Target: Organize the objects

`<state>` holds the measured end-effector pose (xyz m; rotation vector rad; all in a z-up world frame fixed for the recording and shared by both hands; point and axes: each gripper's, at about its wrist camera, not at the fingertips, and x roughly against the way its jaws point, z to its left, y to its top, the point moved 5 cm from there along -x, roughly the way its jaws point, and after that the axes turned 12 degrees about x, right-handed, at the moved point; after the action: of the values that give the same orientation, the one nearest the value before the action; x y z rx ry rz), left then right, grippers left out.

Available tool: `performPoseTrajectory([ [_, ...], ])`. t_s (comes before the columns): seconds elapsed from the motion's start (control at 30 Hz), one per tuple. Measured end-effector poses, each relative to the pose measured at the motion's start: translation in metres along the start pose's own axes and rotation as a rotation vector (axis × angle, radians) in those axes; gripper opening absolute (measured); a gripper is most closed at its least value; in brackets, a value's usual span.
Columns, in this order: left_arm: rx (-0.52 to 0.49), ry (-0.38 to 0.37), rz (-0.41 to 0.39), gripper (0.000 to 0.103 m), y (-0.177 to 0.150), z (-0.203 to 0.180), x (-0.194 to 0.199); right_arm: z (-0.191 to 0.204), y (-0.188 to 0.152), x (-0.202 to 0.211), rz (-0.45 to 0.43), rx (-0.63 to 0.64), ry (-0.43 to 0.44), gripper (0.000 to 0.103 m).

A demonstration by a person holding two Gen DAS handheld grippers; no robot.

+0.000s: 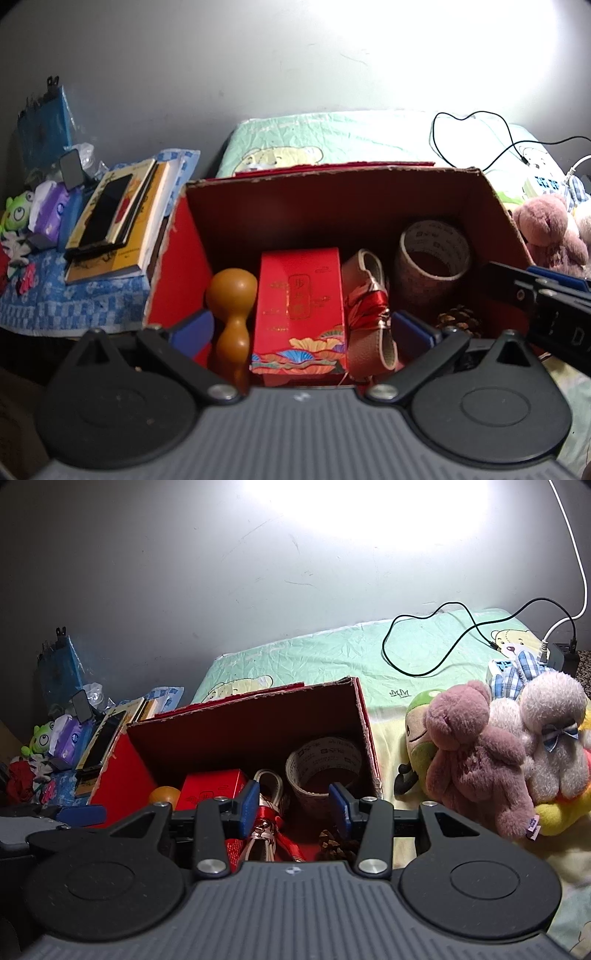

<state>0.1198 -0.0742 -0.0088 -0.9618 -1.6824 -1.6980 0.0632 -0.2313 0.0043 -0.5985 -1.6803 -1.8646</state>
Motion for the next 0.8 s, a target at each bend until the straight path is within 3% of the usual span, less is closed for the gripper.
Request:
performPoseTrajectory([
  [0.8,-0.002,0.008,0.000,0.102,-0.0072,-0.0005,0.0041,0.0040,-0.0074,0.0088,0.003,-0.009,-0.004,0.046],
])
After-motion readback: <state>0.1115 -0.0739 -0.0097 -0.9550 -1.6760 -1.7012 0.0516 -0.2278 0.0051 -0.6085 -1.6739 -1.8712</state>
